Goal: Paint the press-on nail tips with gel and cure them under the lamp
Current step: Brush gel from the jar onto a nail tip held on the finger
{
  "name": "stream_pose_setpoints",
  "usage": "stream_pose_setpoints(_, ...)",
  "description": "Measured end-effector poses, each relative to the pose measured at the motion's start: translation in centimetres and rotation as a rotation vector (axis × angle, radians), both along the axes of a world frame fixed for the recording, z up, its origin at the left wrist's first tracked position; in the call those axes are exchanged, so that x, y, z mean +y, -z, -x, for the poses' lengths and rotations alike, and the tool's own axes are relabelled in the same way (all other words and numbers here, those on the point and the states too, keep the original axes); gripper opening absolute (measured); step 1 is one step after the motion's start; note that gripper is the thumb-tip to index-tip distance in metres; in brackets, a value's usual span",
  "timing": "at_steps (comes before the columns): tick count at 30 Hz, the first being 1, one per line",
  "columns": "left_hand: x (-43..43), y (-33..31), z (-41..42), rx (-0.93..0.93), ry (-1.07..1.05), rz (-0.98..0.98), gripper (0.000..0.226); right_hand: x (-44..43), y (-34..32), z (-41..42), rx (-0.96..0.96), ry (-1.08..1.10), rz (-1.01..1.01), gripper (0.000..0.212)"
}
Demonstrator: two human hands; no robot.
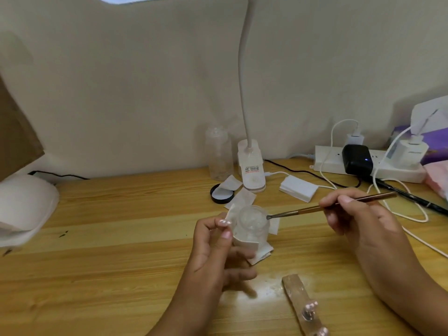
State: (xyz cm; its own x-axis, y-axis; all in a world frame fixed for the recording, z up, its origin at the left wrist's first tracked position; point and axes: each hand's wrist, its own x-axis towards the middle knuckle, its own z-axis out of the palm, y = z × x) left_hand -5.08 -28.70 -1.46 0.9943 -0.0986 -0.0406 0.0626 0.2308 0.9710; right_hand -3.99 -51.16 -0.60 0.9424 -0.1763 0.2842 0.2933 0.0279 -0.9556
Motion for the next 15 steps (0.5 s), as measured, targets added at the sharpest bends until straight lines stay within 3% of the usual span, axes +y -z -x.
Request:
stream_pose_setpoints(3,0.2,0.0,0.1,-0.020,-0.094,-0.053,0.015,-0.5,0.2,-0.4,0.041,0.003,-0.066,0.039)
stream_pose_setpoints(9,-0.1,-0.1,0.7,-0.089,0.023,-0.120,0.006,-0.8,0.2,-0.8,0.076,-0.141,-0.274,0.032)
stream_pose_setpoints(15,-0.1,-0.8,1.6,-0.183,0.100,-0.181,0.015,-0.5,0.0,-0.9,0.127,-0.108,-0.220,0.043)
